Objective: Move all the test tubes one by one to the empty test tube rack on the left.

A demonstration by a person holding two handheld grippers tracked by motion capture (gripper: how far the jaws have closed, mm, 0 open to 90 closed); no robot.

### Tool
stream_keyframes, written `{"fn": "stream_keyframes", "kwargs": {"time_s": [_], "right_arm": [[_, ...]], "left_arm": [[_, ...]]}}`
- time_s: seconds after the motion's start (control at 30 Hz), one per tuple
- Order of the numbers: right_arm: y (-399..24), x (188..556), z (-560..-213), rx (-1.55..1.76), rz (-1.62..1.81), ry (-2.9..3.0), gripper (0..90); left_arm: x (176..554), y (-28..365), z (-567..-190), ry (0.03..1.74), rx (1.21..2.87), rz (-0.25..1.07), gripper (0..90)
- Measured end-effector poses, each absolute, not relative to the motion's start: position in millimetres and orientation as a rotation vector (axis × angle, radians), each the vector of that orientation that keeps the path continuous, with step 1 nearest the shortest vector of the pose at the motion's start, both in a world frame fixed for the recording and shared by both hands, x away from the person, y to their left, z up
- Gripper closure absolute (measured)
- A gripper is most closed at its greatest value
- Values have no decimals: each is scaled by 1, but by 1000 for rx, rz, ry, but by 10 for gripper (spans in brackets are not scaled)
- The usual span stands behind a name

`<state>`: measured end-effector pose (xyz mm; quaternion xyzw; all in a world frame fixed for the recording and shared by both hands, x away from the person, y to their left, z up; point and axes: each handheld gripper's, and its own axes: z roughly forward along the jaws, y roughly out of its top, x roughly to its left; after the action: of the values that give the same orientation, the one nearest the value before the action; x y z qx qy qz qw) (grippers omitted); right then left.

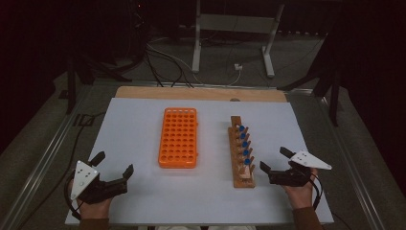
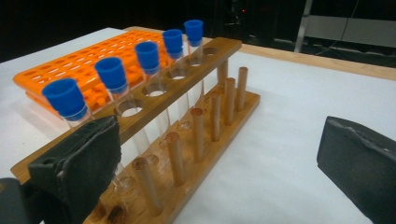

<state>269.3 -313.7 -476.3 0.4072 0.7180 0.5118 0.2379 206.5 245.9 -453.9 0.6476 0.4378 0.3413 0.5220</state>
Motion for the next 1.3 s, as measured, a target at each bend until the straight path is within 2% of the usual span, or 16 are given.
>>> {"fn": "stream_keyframes", "kwargs": {"time_s": [0.33,0.8,1.07,1.3], "right_arm": [[-324,263,-463,1162,1499,1923,21],[-307,257,-427,1064,1470,2012,28],[-284,252,-429,936,1451,2142,205],[-267,252,-438,909,1358,2223,503]], "left_arm": [[202,248,-455,1088,1549,788,9],[208,250,-463,1112,1566,737,26],[210,253,-467,1132,1570,722,24],[212,251,-470,1134,1592,688,24]]}}
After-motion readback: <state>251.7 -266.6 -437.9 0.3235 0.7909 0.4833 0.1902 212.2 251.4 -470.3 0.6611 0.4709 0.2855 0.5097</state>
